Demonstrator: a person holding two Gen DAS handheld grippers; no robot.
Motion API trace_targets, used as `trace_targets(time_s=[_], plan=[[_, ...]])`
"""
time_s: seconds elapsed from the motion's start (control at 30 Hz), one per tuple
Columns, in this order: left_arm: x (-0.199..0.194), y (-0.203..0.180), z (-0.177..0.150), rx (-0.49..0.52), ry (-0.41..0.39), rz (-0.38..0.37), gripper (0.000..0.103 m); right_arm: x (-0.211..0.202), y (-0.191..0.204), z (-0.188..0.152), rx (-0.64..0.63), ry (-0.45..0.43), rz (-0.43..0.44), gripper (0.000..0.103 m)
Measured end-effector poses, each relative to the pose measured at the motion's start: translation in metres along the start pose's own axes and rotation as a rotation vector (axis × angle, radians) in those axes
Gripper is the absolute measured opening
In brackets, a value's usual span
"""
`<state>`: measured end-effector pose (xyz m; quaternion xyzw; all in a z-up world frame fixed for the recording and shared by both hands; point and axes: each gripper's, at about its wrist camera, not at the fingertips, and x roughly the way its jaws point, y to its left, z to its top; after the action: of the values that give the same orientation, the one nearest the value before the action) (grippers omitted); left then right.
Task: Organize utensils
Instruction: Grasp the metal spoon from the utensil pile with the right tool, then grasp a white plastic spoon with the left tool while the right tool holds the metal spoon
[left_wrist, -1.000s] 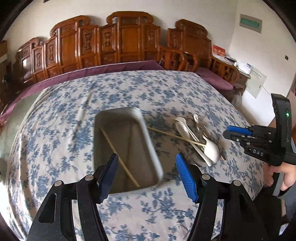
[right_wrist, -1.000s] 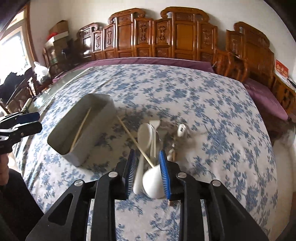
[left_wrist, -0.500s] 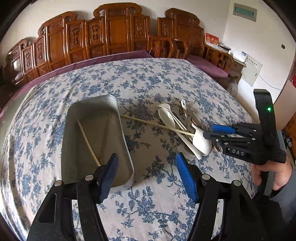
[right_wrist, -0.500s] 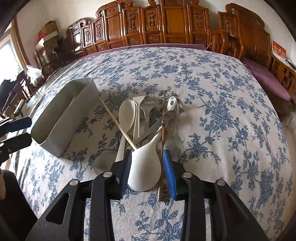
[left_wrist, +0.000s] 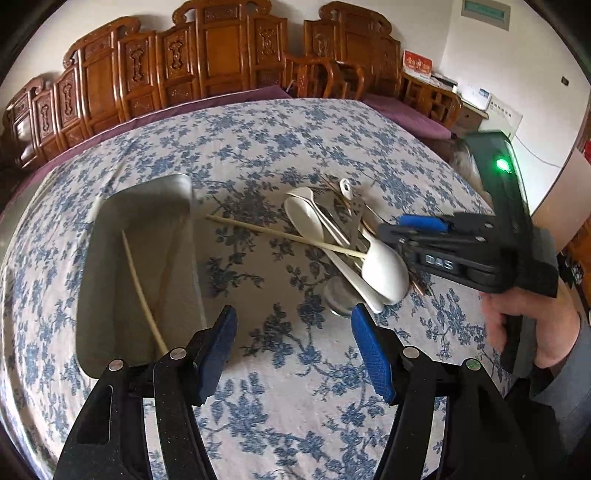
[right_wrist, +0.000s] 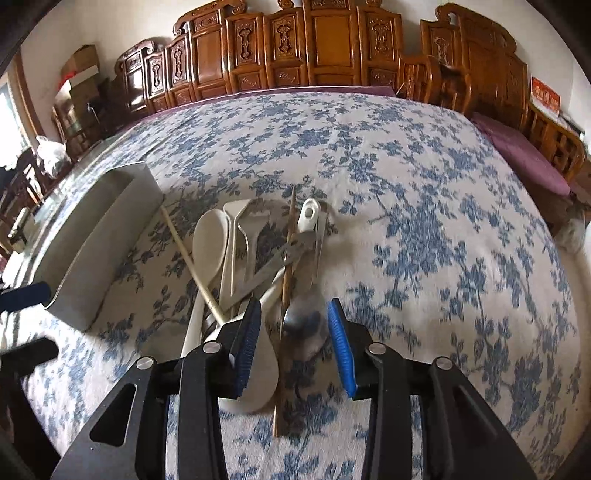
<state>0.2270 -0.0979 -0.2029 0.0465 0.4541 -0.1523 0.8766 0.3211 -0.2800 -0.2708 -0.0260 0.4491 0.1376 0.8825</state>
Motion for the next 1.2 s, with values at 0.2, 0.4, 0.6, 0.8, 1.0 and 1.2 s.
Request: trace_targets(time_s=[0.2, 0.4, 0.6, 0.8, 1.0, 1.2], plan=[[0.010, -0.012, 0.003, 0.014, 0.015, 0.008, 0.061, 0.013, -0.024, 0.000, 0.060, 0.057, -0.006, 0.031], [0.025, -0.017, 0.003, -0.010, 0.055, -0.001, 0.061, 0.001, -0.050, -0.004, 0.140, 0.038, -0.018, 0.031], [0.044, -0.021, 0.005, -0.023, 0.096, -0.002, 0.061, -0.005, -0.061, -0.005, 0.178, 0.030, -0.007, 0.031], [0.058, -0.021, 0.008, -0.051, 0.117, -0.011, 0.061, -0.004, -0.062, -0.005, 0.177, 0.030, -0.012, 0.031], [0.070, -0.016, 0.008, -0.108, 0.150, -0.054, 0.050, -0.003, -0.062, -0.007, 0.175, 0.041, -0.006, 0.031], [0.073, -0.013, 0.012, -0.131, 0.153, -0.042, 0.048, 0.001, -0.057, -0.008, 0.154, 0.055, -0.006, 0.031]])
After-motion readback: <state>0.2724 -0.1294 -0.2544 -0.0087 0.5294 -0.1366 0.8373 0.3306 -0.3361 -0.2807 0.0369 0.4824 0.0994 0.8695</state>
